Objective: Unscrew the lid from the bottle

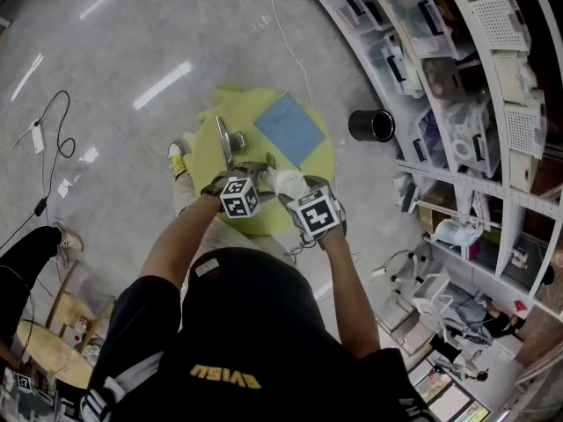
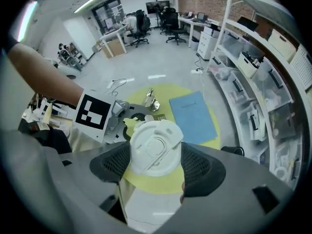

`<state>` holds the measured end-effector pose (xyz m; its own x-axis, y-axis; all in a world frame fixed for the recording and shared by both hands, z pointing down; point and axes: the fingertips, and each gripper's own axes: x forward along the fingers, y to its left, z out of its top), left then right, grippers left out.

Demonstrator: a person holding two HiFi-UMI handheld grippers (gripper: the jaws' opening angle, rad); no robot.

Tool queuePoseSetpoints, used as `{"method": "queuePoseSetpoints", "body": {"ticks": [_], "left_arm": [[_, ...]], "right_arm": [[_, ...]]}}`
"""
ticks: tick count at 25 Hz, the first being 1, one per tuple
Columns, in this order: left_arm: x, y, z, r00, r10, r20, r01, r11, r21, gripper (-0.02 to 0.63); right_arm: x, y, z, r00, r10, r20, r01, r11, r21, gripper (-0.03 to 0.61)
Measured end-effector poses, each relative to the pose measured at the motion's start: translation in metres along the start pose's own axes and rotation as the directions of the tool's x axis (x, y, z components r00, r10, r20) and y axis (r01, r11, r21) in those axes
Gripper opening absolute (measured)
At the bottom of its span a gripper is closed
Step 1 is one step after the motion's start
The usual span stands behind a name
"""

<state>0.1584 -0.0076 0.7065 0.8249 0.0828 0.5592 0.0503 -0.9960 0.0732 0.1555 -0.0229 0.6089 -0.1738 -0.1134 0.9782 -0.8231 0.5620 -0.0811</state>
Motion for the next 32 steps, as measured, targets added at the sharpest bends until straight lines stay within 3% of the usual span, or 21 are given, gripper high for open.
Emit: {"method": "queuePoseSetpoints", "body": {"ticks": [9,16,18,20,22,24,29,32], "left_arm": [[0.001,0.001,-0.002,1.000,0.001,-0.004,-0.001,1.000,-0.002,0.311],[0.000,-0.001,-0.005,1.000,0.001,-0.013,-0.001,1.000,-0.004,0.310],[0.000,0.000,-0.003,1.000,0.006,-0.016,-0.006,1.000,-0.009,0.310],[0.001,0.002,0.000,1.000,0.010,-0.014,-0.010,1.000,-0.009,0.310],[0.002,0.002,0.000,1.000,0.012,-0.014,-0.012,1.000,-0.011,0.310],[0.001,-0.001,-0.002,1.000,0.011,-0.018,-0.011,1.000,-0.017,0.308],[0.004,0.003,0.003,1.000,0.023,-0.016,-0.024,0.999,-0.024,0.307],[0.004,-0.001,0.001,1.000,0.026,-0.016,-0.027,0.999,-0.034,0.305]], "right_arm": [[0.005,0.003,-0.001,0.999,0.012,-0.036,-0.016,0.991,-0.130,0.325],[0.007,0.003,0.002,0.999,-0.035,-0.027,0.031,0.992,-0.126,0.328],[0.003,0.003,0.006,0.999,-0.027,0.019,0.028,0.999,-0.046,0.332],[-0.006,-0.001,0.013,0.994,-0.027,0.109,0.015,0.994,0.112,0.381],[-0.012,-0.007,0.016,0.982,-0.080,0.170,0.033,0.965,0.261,0.387],[-0.015,-0.013,0.012,0.972,-0.153,0.179,0.083,0.934,0.348,0.385],[-0.008,-0.021,0.003,0.969,-0.195,0.154,0.098,0.868,0.487,0.385],[0.000,-0.015,-0.003,0.975,-0.185,0.125,0.108,0.881,0.461,0.373]]}}
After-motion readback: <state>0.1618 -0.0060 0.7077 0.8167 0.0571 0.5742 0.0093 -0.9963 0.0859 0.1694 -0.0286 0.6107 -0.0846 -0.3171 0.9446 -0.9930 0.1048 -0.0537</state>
